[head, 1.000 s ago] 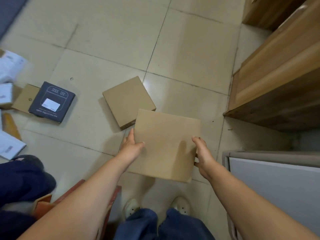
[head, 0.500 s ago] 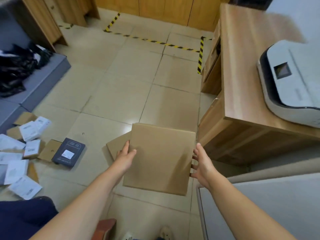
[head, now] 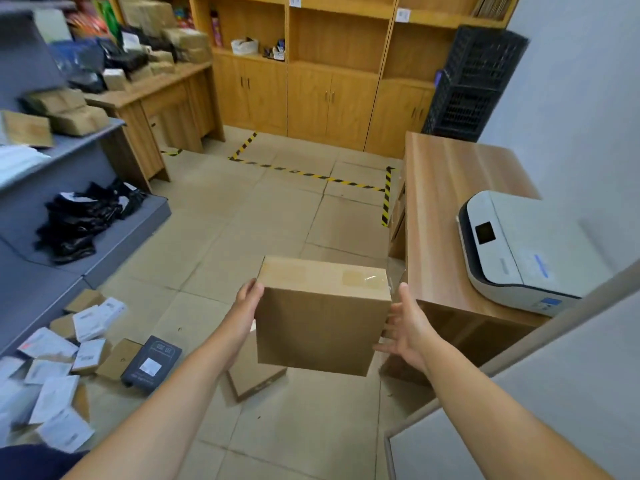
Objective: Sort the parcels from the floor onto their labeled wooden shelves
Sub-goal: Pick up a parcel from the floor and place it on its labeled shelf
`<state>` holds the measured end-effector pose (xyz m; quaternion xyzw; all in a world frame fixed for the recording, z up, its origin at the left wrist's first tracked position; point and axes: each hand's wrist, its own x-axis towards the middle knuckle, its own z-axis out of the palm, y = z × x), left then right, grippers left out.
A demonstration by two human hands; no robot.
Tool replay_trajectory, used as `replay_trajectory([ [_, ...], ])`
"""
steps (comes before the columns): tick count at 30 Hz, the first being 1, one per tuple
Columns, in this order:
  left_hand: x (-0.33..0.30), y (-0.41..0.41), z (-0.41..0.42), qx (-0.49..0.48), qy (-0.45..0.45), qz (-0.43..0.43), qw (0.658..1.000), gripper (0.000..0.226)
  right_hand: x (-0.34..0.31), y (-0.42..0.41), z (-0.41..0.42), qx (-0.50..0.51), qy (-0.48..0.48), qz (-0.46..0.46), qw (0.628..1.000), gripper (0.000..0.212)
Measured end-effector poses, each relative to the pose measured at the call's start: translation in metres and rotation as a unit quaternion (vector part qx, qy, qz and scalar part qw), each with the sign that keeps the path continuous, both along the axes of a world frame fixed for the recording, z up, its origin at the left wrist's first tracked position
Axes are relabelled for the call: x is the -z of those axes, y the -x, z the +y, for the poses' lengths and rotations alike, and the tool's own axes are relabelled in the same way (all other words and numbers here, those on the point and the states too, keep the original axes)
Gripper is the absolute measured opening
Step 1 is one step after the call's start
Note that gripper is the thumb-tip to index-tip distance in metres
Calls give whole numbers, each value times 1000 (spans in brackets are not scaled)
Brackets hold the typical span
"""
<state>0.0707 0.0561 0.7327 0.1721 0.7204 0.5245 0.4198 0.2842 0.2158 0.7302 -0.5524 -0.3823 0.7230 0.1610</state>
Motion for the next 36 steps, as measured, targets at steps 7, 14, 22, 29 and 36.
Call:
replay_trajectory([
  [7, -33, -1, -17, 17, 24, 23, 999, 55, -35, -9, -2, 25, -14, 1, 1000, 69],
  [14, -55, 5, -24, 2, -37, 46, 998, 39, -61, -8, -9, 12, -57, 75, 996, 30],
  [22, -75, 15, -29, -47, -72, 50, 995, 27, -82, -2, -25, -13, -116, 89, 989, 33],
  [29, -95, 20, -38, -19, -115, 46, 992, 33, -94, 3, -31, -56, -129, 76, 987, 31],
  [36, -103, 27, -41, -1, -149, 49, 988, 59, -107, 14, -34, -91, -173, 80, 977, 49],
])
